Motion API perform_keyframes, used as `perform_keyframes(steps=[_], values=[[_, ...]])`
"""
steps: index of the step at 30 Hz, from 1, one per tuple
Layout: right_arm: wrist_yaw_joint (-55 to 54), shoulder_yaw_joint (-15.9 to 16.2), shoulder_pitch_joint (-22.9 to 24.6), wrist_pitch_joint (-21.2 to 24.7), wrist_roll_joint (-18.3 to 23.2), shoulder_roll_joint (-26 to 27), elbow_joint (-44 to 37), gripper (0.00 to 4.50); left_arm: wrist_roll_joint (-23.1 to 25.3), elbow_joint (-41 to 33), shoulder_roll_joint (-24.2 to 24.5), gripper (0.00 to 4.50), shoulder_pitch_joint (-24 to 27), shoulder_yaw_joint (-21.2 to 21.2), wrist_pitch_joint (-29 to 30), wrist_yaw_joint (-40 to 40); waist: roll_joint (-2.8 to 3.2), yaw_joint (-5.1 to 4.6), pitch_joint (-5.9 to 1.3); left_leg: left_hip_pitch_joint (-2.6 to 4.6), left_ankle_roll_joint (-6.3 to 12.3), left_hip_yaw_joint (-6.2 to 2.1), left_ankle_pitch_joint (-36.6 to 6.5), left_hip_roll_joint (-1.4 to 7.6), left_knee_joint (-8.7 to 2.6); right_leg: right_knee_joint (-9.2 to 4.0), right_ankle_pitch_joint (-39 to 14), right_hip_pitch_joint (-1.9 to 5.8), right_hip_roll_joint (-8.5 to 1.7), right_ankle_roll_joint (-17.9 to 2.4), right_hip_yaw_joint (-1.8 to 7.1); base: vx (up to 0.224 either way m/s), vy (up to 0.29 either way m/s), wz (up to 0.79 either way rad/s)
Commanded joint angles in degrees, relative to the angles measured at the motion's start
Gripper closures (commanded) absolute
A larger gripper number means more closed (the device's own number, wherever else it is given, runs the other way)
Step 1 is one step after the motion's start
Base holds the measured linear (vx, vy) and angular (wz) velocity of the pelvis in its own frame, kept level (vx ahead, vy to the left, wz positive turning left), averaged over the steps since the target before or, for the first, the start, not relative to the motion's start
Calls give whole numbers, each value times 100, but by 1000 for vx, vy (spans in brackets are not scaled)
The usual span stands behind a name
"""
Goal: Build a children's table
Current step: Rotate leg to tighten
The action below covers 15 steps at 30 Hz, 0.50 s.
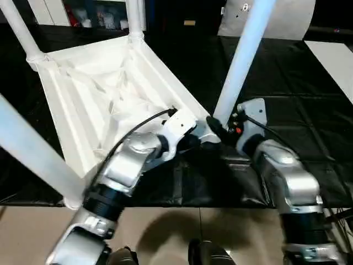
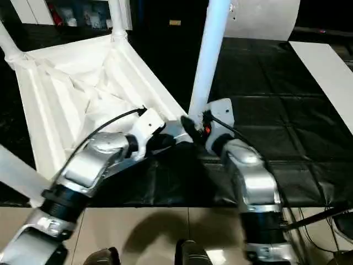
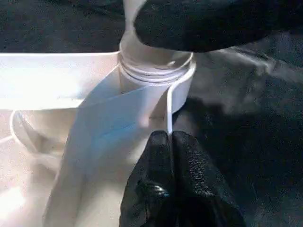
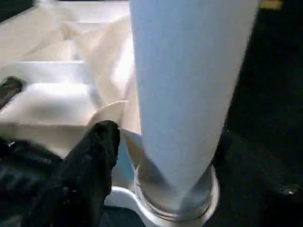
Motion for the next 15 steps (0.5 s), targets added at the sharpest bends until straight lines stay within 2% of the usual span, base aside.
perform_keyframes(steps=[1, 2, 4, 5, 6, 11, 14, 15], values=[[587, 16, 26, -151, 219, -262, -15, 77, -100, -66, 152, 450, 38, -78, -252, -385, 4, 57, -446, 1, 491, 75, -571, -18, -295, -349, -370, 439, -212, -1311, 161, 0, 0, 0], [686, 12, 23, -168, 240, -332, 2, 77, -105, -49, 194, 450, 32, -90, -295, -450, 4, 57, -446, 1, 491, 75, -571, -18, -295, -349, -370, 439, -212, -1311, 161, 0, 0, 0], [1479, 113, 24, -354, 312, -875, 128, 64, -193, 55, 493, 450, -24, -210, -601, -972, -1, 79, -445, 18, 554, 83, -601, -7, -287, -338, -325, 439, -215, -1385, 161, 0, 0, 0], [1479, 113, 24, -354, 312, -875, 128, 64, -193, 55, 493, 450, -24, -210, -601, -972, -3, 94, -446, 18, 578, 85, -589, -5, -282, -333, -304, 438, -214, -1414, 160, 0, 0, 0], [2248, 227, 27, -483, 422, -1311, 231, 34, -254, 130, 757, 450, -82, -351, -900, -1523, 6, 114, -439, 30, 585, 92, -636, -4, -281, -347, -374, 424, -222, -1450, 158, 0, 0, 0], [3283, 412, -48, -550, 611, -1824, 420, 9, -339, 197, 1116, 450, -160, -576, -1343, -2362, 10, 201, -441, 53, 653, 98, -638, 25, -277, -327, -409, 407, -232, -1536, 155, 0, 0, 0], [3604, 543, -117, -678, 597, -1984, 542, 9, -373, 233, 1255, 450, -203, -690, -1493, -2697, 13, 235, -447, 59, 624, 97, -636, 37, -276, -309, -393, 404, -247, -1584, 152, 0, 0, 0], [4000, 687, -220, -811, 628, -2086, 705, 9, -388, 302, 1377, 450, -261, -817, -1723, -3061, 5, 243, -444, 67, 625, 100, -635, 34, -276, -310, -397, 397, -245, -1612, 149, 0, 0, 0]])
